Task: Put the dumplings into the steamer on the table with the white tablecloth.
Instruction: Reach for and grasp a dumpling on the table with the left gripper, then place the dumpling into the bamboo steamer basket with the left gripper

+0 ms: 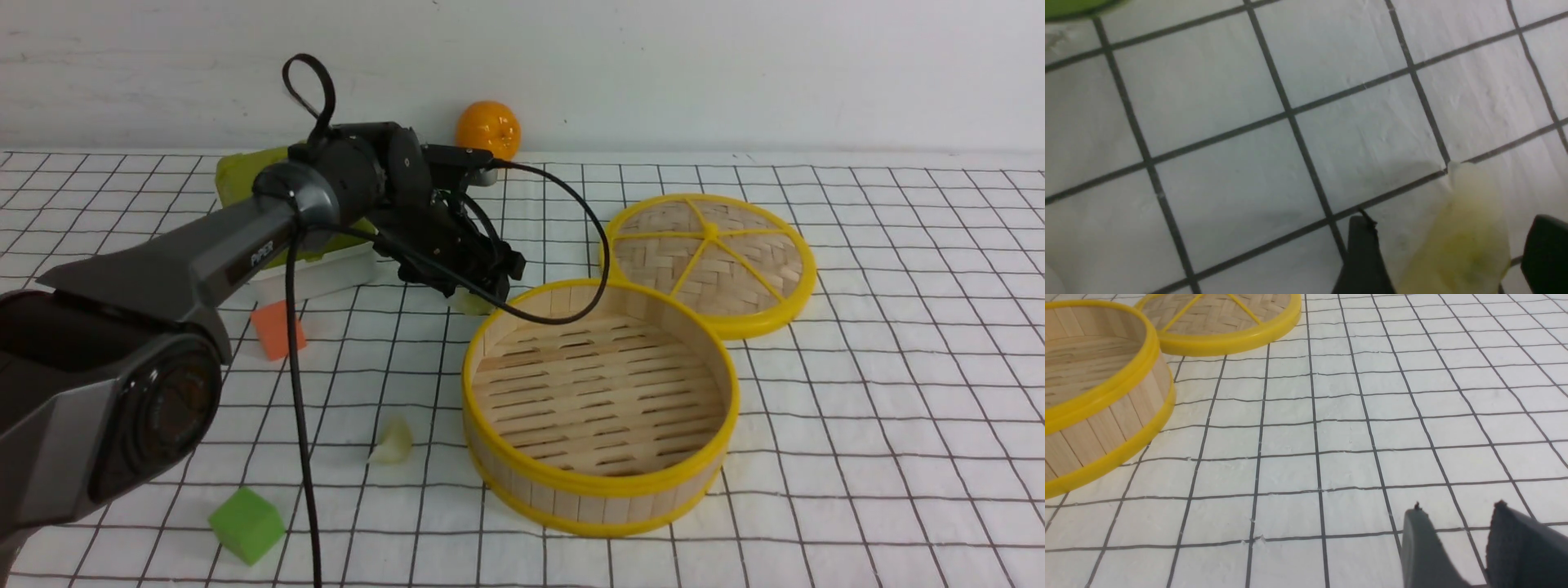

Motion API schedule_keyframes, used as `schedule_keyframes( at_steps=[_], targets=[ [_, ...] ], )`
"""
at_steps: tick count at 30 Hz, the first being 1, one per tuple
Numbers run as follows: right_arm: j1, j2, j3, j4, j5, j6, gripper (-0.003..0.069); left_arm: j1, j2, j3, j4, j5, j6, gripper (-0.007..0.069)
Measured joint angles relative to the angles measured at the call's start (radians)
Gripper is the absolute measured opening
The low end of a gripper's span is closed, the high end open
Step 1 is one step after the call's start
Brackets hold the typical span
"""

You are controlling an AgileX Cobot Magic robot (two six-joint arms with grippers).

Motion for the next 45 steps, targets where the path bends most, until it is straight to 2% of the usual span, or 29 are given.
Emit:
schedule_keyframes(
  at_steps=[1, 4, 7, 9, 15, 19, 22, 24, 28, 35, 38, 40, 45],
  targets=[
    [0.000, 0.000, 0.000, 0.000, 0.000, 0.000, 0.0240, 0.000, 0.000, 0.000, 0.000, 0.000, 0.000, 0.0470],
    [0.000, 0.000, 0.000, 0.000, 0.000, 0.000, 0.0240, 0.000, 0.001, 0.000, -0.001, 0.006, 0.000, 0.0371],
    [0.000, 0.000, 0.000, 0.000, 0.000, 0.000, 0.0240, 0.000, 0.001, -0.001, 0.005, 0.016, 0.000, 0.0218],
    [0.000, 0.000, 0.000, 0.000, 0.000, 0.000, 0.0240, 0.000, 0.001, -0.003, 0.008, 0.016, 0.000, 0.0183],
    [0.000, 0.000, 0.000, 0.000, 0.000, 0.000, 0.0240, 0.000, -0.042, -0.003, 0.026, 0.077, 0.000, 0.0184],
    [0.000, 0.000, 0.000, 0.000, 0.000, 0.000, 0.0240, 0.000, -0.151, -0.001, 0.023, 0.124, -0.014, 0.0184],
    [0.000, 0.000, 0.000, 0.000, 0.000, 0.000, 0.0240, -0.014, -0.301, -0.006, -0.017, 0.214, -0.055, 0.0184],
    [0.000, 0.000, 0.000, 0.000, 0.000, 0.000, 0.0240, -0.042, -0.349, -0.011, -0.031, 0.264, -0.068, 0.0184],
    [0.000, 0.000, 0.000, 0.000, 0.000, 0.000, 0.0240, -0.170, -0.352, -0.013, -0.040, 0.335, -0.089, 0.0184],
    [0.000, 0.000, 0.000, 0.000, 0.000, 0.000, 0.0240, -0.353, -0.206, -0.008, 0.009, 0.241, -0.115, 0.0184],
    [0.000, 0.000, 0.000, 0.000, 0.000, 0.000, 0.0240, -0.371, -0.163, -0.008, 0.050, 0.193, -0.163, 0.0184],
    [0.000, 0.000, 0.000, 0.000, 0.000, 0.000, 0.0240, -0.372, -0.120, -0.008, 0.112, 0.153, -0.247, 0.0184],
    [0.000, 0.000, 0.000, 0.000, 0.000, 0.000, 0.0240, -0.371, -0.066, -0.008, 0.214, 0.141, -0.366, 0.0184]
  ],
)
